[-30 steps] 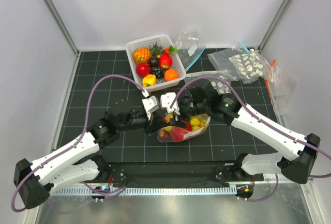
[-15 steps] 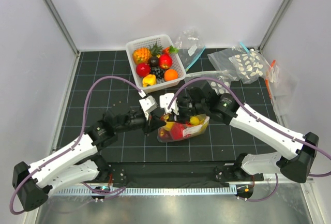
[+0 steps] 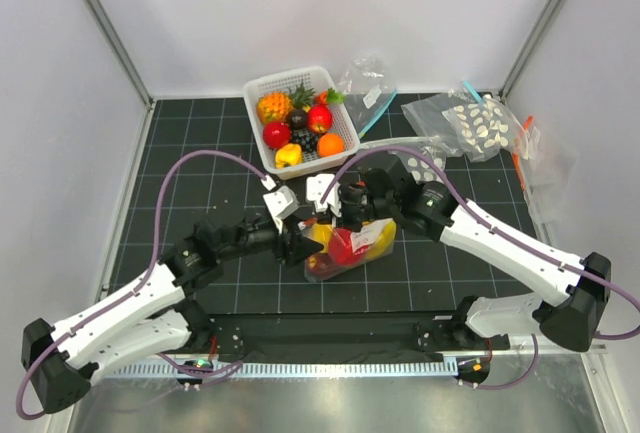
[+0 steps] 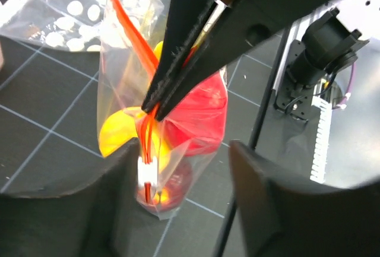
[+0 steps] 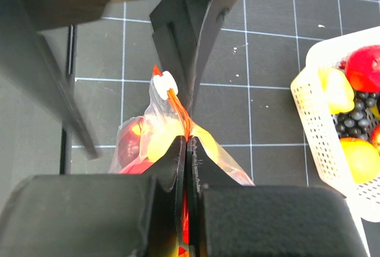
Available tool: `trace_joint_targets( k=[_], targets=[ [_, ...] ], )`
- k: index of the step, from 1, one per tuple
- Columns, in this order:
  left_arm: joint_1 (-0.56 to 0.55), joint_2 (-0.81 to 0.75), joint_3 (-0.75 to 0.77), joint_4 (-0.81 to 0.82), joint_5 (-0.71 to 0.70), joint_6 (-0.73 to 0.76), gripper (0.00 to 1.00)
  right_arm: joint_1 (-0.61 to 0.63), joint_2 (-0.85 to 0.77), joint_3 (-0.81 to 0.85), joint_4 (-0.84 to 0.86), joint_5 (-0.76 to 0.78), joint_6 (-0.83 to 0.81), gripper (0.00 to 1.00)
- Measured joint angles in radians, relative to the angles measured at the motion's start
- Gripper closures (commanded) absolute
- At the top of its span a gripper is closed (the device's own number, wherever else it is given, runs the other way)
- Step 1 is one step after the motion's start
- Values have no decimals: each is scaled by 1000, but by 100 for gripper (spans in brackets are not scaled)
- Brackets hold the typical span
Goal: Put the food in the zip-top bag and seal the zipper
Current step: Zip the zipper food storage bag at the center of the board.
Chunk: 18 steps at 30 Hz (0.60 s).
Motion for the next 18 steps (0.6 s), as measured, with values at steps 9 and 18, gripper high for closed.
trace_joint_targets(
  k=[9, 18],
  targets=[
    [0, -175, -166, 107, -94, -38, 21, 0, -71, -86, 91, 59, 92, 99],
    [0, -109, -177, 195, -117, -50, 35, 0, -208, -257, 232, 102, 193, 99]
  ],
)
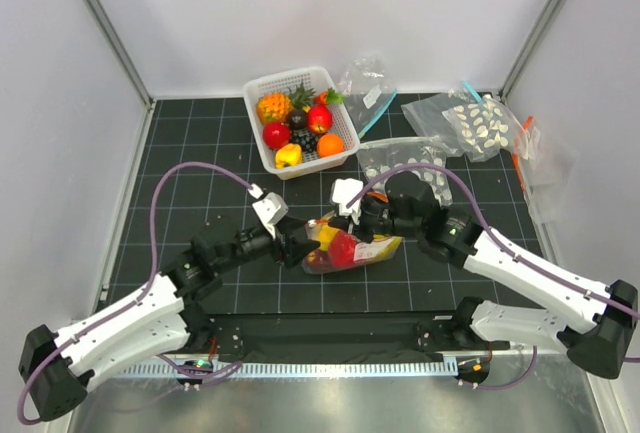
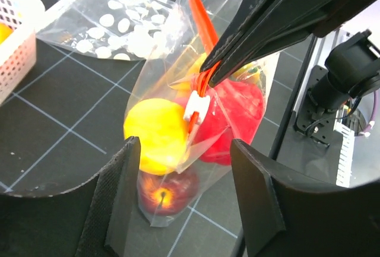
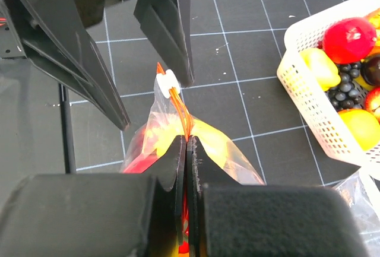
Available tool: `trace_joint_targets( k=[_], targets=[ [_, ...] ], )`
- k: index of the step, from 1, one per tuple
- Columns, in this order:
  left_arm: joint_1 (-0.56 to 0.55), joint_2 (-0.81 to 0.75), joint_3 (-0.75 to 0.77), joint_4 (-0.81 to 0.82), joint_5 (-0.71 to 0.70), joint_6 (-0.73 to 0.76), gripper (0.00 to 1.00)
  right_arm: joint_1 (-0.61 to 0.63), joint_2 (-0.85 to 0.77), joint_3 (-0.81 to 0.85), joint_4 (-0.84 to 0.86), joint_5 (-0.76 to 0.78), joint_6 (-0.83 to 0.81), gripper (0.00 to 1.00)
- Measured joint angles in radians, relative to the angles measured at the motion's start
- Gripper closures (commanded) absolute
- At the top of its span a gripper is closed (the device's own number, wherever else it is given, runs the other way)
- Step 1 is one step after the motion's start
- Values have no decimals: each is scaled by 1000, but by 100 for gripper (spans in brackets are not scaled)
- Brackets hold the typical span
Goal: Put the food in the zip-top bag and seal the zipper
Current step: Zip the zipper food storage bag at the center of the board.
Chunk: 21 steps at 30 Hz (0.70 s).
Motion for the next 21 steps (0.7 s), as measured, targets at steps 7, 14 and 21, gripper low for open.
trace_joint_targets(
  k=[7, 14, 21],
  targets=[
    [0, 124, 9, 39, 46, 9, 54, 0, -35, -31, 29, 18, 20, 99],
    [0, 138, 9, 98, 84, 11, 66, 0, -48, -33, 28, 18, 32, 99],
    [0, 114, 9, 116, 113, 25, 78, 0, -75, -43, 27, 21, 39, 99]
  ],
)
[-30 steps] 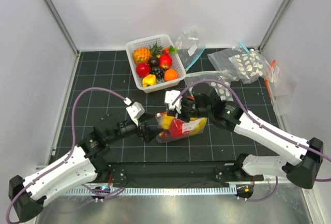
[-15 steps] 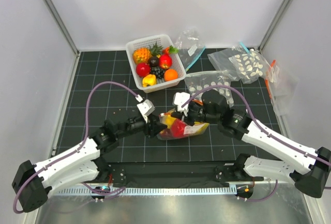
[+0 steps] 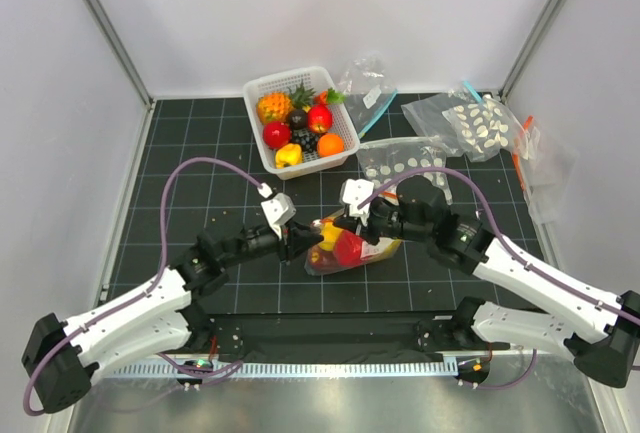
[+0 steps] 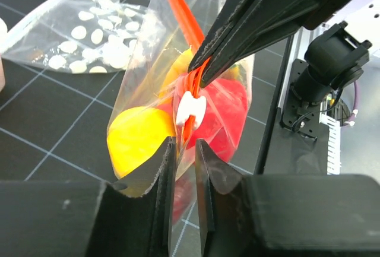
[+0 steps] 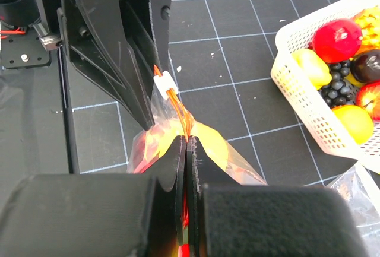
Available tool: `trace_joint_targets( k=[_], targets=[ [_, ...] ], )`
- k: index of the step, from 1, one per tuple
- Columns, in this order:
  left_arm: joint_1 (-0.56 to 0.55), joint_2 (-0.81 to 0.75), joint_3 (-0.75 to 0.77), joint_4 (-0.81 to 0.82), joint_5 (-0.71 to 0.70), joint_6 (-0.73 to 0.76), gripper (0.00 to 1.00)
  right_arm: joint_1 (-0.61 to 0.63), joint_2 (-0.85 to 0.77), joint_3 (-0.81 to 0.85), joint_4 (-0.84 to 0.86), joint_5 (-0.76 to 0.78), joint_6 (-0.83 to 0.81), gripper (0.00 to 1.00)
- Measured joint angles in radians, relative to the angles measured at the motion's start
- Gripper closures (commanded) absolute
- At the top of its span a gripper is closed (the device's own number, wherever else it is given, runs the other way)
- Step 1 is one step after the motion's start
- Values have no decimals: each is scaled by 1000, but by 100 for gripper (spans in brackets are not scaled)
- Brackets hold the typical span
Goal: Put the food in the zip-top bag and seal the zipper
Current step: Zip the zipper food storage bag at the center of the board.
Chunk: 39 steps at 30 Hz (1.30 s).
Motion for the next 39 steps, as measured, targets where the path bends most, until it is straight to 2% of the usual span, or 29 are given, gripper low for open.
trace_joint_targets(
  k=[3, 7, 16, 18, 21, 25, 26, 27, 28, 35, 39],
  targets=[
    [0, -17, 0, 0, 7, 4, 71, 0, -10, 0, 0, 0, 3, 99],
    [0, -35, 0, 0, 17, 5, 70, 0, -16, 0, -3, 0, 8, 99],
    [0, -7, 47, -8, 28, 5, 89, 0, -16, 0, -6, -6, 17, 99],
    [2, 3, 56, -11, 32, 4, 100, 0, -16, 0, -6, -7, 18, 99],
    [4, 11, 60, -14, 39, 7, 100, 0, -16, 0, -9, -7, 19, 99],
    [5, 13, 71, -29, 41, 10, 100, 0, -20, 0, -9, -7, 22, 87],
    [5, 13, 71, -29, 42, 12, 100, 0, -23, 0, -11, -8, 22, 78],
    [5, 12, 72, -31, 45, 13, 100, 0, -24, 0, -12, -9, 25, 54],
    [5, 9, 72, -35, 48, 15, 100, 0, -26, 0, -13, -14, 27, 48],
    [5, -14, 130, -109, 110, 42, 100, 0, -27, 79, -68, -112, -35, 40],
    [5, -14, 183, -133, 147, 59, 100, 2, -22, 157, -98, -179, -70, 49]
  ],
)
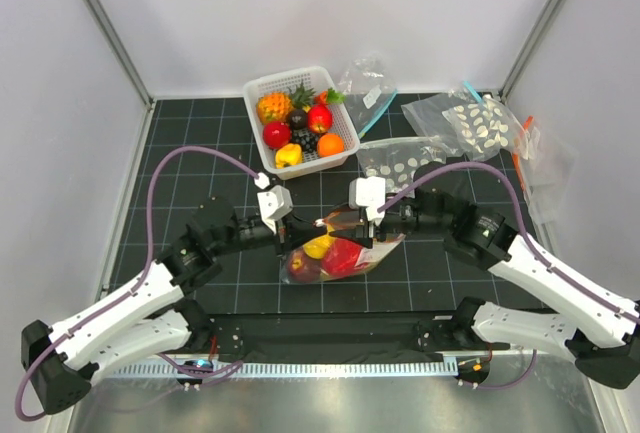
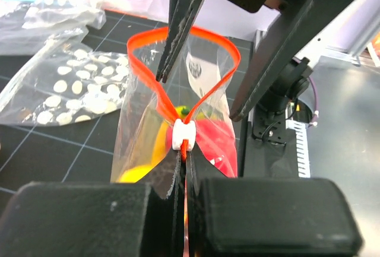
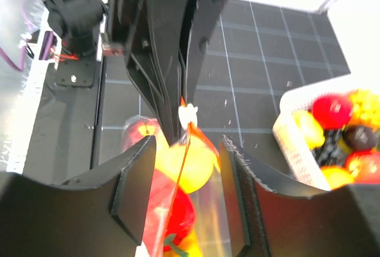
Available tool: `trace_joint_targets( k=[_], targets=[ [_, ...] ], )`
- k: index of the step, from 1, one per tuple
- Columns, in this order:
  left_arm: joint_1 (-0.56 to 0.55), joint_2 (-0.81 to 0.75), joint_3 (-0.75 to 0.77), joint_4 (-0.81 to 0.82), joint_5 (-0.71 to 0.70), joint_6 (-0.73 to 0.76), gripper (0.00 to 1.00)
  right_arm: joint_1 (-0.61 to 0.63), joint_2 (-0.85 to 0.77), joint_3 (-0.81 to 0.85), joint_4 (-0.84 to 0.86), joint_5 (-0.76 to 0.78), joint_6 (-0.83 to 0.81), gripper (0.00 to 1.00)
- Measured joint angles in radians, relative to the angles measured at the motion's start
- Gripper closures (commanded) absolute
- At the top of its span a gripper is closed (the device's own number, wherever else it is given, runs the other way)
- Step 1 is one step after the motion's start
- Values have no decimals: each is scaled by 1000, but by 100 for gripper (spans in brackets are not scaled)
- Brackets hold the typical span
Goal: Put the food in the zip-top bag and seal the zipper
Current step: Zip the zipper food storage bag at the center of the board.
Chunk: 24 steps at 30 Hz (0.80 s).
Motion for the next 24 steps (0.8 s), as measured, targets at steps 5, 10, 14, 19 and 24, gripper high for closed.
trace_joint_targets(
  k=[5, 10, 14, 19, 24],
  targets=[
    [0, 2, 21, -16, 34, 3, 100, 2, 44, 78, -29, -46, -23, 49],
    [0, 16, 36, -45, 54, 8, 100, 2, 83, 83, -44, -62, -27, 54],
    [0, 16, 38, -57, 55, 18, 100, 2, 102, 83, -59, -68, -29, 55],
    [0, 16, 40, -70, 55, 24, 100, 5, 107, 84, -61, -74, -28, 60],
    [0, 21, 52, -82, 55, 26, 100, 11, 108, 85, -61, -74, -28, 65]
  ],
)
